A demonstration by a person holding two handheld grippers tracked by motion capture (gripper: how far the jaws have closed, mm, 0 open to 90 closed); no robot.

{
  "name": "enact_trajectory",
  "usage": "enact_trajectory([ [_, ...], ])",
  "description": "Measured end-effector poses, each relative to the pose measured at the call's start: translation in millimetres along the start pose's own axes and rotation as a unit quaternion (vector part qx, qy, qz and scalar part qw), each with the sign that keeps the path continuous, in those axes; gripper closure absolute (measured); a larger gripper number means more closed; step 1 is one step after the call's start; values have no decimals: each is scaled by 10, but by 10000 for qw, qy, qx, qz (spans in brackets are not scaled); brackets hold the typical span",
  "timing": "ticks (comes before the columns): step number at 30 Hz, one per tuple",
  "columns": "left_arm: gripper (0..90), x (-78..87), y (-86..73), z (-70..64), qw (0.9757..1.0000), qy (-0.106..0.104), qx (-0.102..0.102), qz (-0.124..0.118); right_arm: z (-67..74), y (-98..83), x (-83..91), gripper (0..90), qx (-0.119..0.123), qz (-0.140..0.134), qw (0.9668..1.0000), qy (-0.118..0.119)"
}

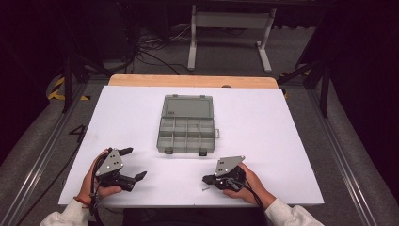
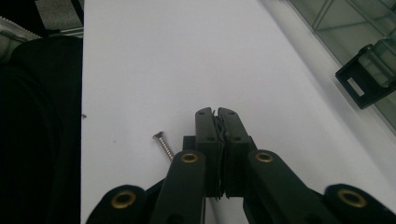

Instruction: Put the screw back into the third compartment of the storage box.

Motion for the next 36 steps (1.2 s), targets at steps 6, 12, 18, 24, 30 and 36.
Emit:
enact_trajectory([
  [6, 54, 1, 2, -2, 10000, -5, -12, -7, -38, 38, 79, 887, -55, -193, 9997, -102],
  [12, 54, 0, 3, -3, 10000, 0, -13, -5, -67, 91, 147, 888, -78, -354, 9992, -193],
  [18, 54, -1, 1, -4, 10000, 2, -12, 2, -143, 196, 235, 888, -64, -564, 9978, -349],
  [24, 54, 0, -2, -2, 10000, 7, -3, 4, -237, 324, 296, 888, -55, -790, 9956, -494],
  [30, 53, 3, -5, -3, 10000, 0, 21, -15, -318, 455, 336, 887, -52, -998, 9934, -566],
  [36, 53, 4, -4, -5, 10000, -9, 18, -18, -365, 550, 359, 887, 0, -1089, 9918, -662],
])
Point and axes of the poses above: each handheld gripper's, and its own axes: x roughly backward along the jaws, y roughly out of its top, z roughly to its left, the point moved 4 cm from there along -x, roughly forward along the jaws, and after that the axes turned 3 degrees about z, right-handed, at the moved point
